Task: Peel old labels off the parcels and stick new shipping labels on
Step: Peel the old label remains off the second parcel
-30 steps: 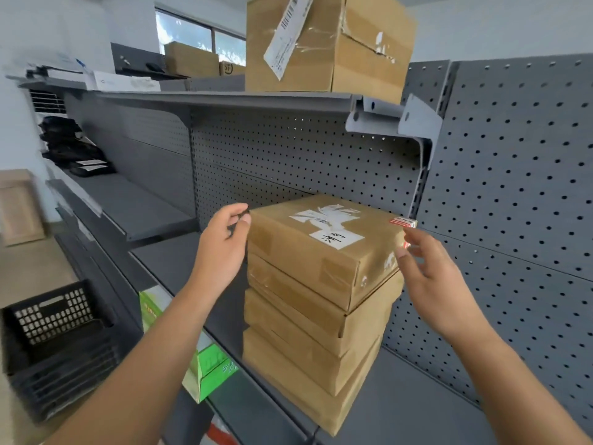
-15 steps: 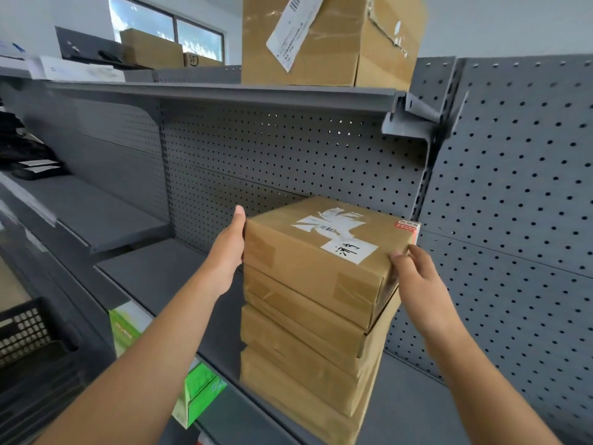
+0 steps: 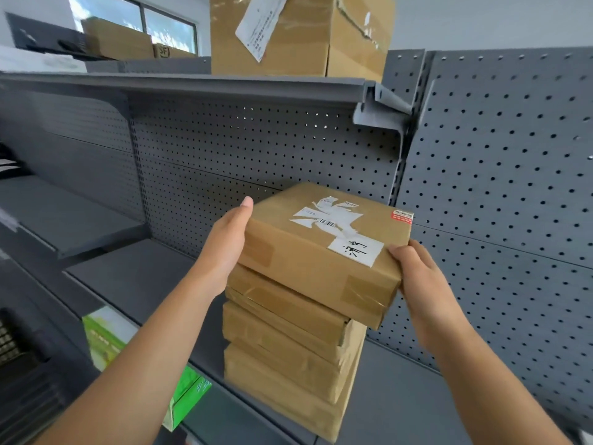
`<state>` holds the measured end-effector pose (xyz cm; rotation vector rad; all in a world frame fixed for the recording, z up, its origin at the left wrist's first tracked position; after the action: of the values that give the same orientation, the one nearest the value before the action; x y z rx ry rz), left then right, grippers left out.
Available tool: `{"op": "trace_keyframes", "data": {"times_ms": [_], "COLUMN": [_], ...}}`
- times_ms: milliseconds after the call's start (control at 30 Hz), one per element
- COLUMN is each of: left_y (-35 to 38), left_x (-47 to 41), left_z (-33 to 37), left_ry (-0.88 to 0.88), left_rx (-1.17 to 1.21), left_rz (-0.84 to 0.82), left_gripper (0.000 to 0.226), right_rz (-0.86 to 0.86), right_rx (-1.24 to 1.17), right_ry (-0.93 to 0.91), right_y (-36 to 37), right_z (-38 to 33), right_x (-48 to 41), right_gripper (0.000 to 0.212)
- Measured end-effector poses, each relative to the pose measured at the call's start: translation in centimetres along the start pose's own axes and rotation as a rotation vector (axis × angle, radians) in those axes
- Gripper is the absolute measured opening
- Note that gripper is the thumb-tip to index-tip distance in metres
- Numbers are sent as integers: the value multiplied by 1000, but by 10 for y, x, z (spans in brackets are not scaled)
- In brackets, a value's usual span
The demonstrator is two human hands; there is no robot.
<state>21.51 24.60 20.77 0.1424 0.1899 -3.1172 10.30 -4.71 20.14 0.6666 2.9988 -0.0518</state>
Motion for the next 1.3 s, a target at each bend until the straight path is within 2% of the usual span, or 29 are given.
{"op": "trace_keyframes", "data": {"times_ms": [67,133,267,600,767,1067,1300], "left_y": [10,21,46,150,193,243,265], "left_x": [8,19,38,98,125,159,175], "left_z": [7,15,22,26,19,-26,-63], "left_ry": [32,64,102,166,175,96,23], "left_rx": [-7,-19,-72,-75,-79,-68,-9], "left_rz": [0,-5,-32,-293,-360,-445,-468], "left_gripper": [32,22,36,29,29,31,17], "right_rz": [26,47,77,181,231,255,251], "right_rx": [-21,-35,-43,-95,-78,-123,-117], "right_ry": [-8,-9,-8,24,50,94,179], "right_y": [-16,-34,-71,-186,-234,-280,-295], "right_z": [-5,-8,-13,-6,7,47,97], "right_x": [6,12,24,67,85,105,110], "right_gripper": [19,19,21,29,29,30,38]}}
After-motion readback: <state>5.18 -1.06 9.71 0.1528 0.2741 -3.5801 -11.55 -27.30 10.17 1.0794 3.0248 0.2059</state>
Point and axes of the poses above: each hand's wrist, its own x-axis away from the middle knuckle, its own y-axis out of the palm, z = x × y, the point moved 10 cm from there along -x, towards the middle knuckle, and after that the axes turned 4 degrees about -x, right-handed, at the moved point
